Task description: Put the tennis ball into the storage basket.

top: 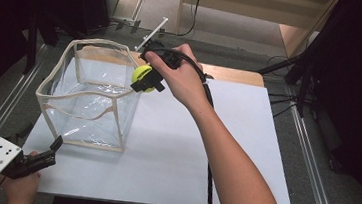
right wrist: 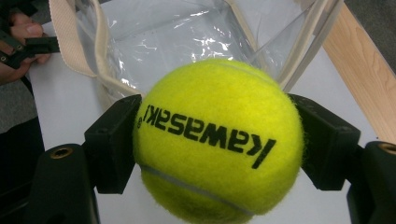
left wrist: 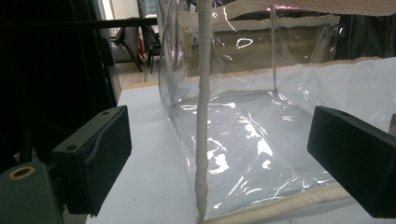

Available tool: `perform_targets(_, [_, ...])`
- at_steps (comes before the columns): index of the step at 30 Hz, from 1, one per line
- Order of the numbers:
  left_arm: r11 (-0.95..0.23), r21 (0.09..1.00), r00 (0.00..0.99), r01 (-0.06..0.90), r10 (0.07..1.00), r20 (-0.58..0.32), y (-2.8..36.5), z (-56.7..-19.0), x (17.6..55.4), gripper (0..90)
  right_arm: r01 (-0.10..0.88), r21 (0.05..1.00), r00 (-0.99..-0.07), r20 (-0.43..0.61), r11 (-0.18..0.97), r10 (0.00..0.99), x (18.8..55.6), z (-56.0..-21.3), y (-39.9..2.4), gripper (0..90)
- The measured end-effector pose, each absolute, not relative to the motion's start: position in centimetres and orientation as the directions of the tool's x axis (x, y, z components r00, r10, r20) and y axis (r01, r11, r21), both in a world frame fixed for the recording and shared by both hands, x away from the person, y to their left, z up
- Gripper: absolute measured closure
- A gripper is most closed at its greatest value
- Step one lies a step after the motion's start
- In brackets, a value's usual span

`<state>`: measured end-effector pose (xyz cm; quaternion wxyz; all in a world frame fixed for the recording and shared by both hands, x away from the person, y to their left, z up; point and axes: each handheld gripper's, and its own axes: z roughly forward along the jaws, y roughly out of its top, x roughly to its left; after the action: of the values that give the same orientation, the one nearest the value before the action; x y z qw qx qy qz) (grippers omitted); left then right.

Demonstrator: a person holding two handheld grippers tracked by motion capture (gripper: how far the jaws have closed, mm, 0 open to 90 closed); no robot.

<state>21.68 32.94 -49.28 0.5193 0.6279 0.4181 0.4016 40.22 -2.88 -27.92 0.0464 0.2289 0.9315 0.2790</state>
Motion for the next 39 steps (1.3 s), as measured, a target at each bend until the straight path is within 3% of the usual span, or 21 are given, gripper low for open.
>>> perform_targets(19, [-0.111, 0.987, 0.326, 0.112, 0.943, 0.069, 33.0, -49.3, 21.7, 6.8, 0.39, 0.55, -0.893, 0.029, 0.739, 0.449, 41.5, -27.4, -0.5, 22.6])
perform_targets(39, [-0.102, 0.989, 0.327, 0.107, 0.943, 0.062, 33.0, -49.3, 21.7, 6.8, 0.389, 0.517, -0.9, 0.036, 0.762, 0.435, 42.3, -29.4, 2.4, 22.6])
